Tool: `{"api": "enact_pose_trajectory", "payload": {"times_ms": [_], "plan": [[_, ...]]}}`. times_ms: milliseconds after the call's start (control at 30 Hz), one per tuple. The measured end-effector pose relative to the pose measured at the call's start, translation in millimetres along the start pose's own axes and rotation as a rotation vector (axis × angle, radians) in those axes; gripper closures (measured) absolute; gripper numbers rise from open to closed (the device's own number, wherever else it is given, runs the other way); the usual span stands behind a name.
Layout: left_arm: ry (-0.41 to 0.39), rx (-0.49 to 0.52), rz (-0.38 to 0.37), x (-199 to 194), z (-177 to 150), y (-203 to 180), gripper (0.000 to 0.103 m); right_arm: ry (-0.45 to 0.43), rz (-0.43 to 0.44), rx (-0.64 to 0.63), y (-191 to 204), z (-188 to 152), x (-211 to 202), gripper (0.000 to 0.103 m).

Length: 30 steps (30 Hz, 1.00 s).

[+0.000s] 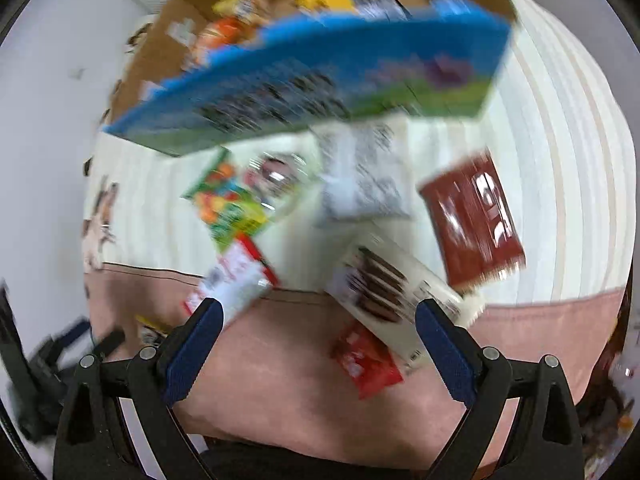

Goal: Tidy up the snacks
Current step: 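Move both tools back from the box toward the remaining snacks, then grasp the yellow panda bag with left tool while right tool grasps Franzzi cookie pack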

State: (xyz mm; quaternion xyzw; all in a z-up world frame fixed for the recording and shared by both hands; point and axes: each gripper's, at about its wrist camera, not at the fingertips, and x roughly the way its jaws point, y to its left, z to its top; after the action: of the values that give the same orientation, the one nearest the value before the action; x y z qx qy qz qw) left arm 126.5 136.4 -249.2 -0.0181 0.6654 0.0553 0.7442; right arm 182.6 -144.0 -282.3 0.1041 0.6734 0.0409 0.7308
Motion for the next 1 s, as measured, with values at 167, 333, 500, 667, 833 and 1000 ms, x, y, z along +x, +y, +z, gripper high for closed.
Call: {"api": "enact_pose_trajectory", "payload": {"times_ms": [167, 333, 500, 667, 833, 1000], "plan": [[0.107, 0.035, 0.038, 50.3, -23.2, 6.0, 0.010, 0.047, -0.170, -0.141, 2.1, 4.2, 34.6, 0.004], [0.148, 0.100, 0.042, 79.8, -21.3, -3.4, 0.010, 0.125, -0.335, -0.391, 26.4, 5.3, 81.8, 0.004], [0.132, 0.026, 0.004, 85.8, -7.9, 1.1, 0.042, 0.106, -0.354, -0.376, 28.4, 3.7, 88.9, 0.027], [0.107, -0.078, -0.086, 79.5, 13.5, 5.7, 0.045, 0.097, -0.144, -0.117, 11.0, 7.5, 76.2, 0.030], [0.105, -0.114, -0.116, 82.6, 30.1, 4.5, 0.045, 0.190, 0.092, 0.083, -5.0, 4.0, 88.5, 0.024], [0.134, -0.091, -0.121, 96.5, 30.7, 8.3, 0.044, 0.179, 0.019, -0.006, 7.9, 3.4, 91.0, 0.016]]}}
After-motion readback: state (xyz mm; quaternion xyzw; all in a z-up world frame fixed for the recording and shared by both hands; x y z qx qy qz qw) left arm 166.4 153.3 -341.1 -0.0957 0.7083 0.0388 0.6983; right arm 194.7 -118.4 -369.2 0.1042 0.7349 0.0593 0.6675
